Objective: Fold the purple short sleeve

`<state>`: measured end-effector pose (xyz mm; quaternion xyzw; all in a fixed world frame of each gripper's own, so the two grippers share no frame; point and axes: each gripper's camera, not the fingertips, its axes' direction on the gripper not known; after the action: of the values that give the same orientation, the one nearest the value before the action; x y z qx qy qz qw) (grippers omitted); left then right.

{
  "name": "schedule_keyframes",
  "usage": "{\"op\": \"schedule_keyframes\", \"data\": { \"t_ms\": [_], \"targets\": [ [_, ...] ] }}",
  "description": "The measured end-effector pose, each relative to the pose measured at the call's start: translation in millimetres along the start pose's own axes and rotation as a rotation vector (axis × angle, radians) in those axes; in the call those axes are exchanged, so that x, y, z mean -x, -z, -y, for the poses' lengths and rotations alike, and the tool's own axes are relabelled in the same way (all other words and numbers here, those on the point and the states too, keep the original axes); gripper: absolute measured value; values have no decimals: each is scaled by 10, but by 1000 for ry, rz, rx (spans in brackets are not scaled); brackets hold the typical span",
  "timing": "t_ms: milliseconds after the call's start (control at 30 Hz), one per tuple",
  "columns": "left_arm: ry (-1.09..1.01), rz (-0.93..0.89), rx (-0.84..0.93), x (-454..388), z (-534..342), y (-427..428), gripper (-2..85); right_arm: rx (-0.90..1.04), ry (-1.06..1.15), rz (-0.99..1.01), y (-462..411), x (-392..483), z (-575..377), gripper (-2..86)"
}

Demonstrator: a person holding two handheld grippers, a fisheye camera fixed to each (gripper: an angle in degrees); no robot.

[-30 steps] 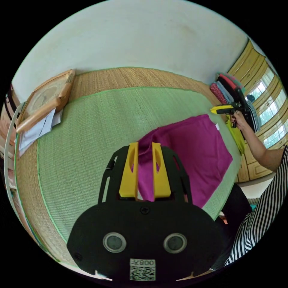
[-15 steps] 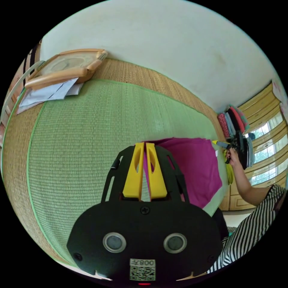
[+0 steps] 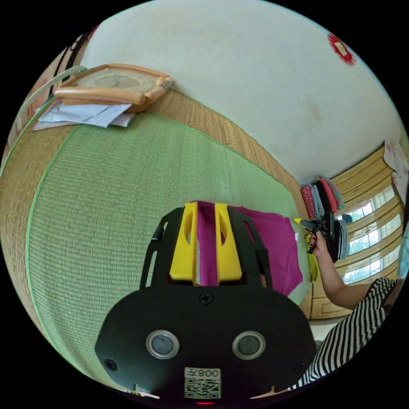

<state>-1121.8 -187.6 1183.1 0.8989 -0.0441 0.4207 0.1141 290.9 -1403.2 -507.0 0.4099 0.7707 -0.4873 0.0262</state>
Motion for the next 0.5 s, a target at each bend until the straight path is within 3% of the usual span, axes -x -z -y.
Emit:
{"op": "schedule_keyframes", "data": {
  "t_ms": [100, 233, 333, 500],
  "targets": [
    [-94, -21, 40, -199, -27, -156, 15, -4, 75, 8, -20, 268, -147, 2],
    [-100, 258, 168, -249, 72, -560, 4, 88, 84, -175, -283, 450, -218, 1],
    [19, 185, 132, -37, 49, -516, 2, 53, 63, -269, -250, 532, -342, 1],
    [-23, 115, 88, -40, -119, -456, 1, 0, 46, -287, -112, 687, -650, 1]
  ]
}}
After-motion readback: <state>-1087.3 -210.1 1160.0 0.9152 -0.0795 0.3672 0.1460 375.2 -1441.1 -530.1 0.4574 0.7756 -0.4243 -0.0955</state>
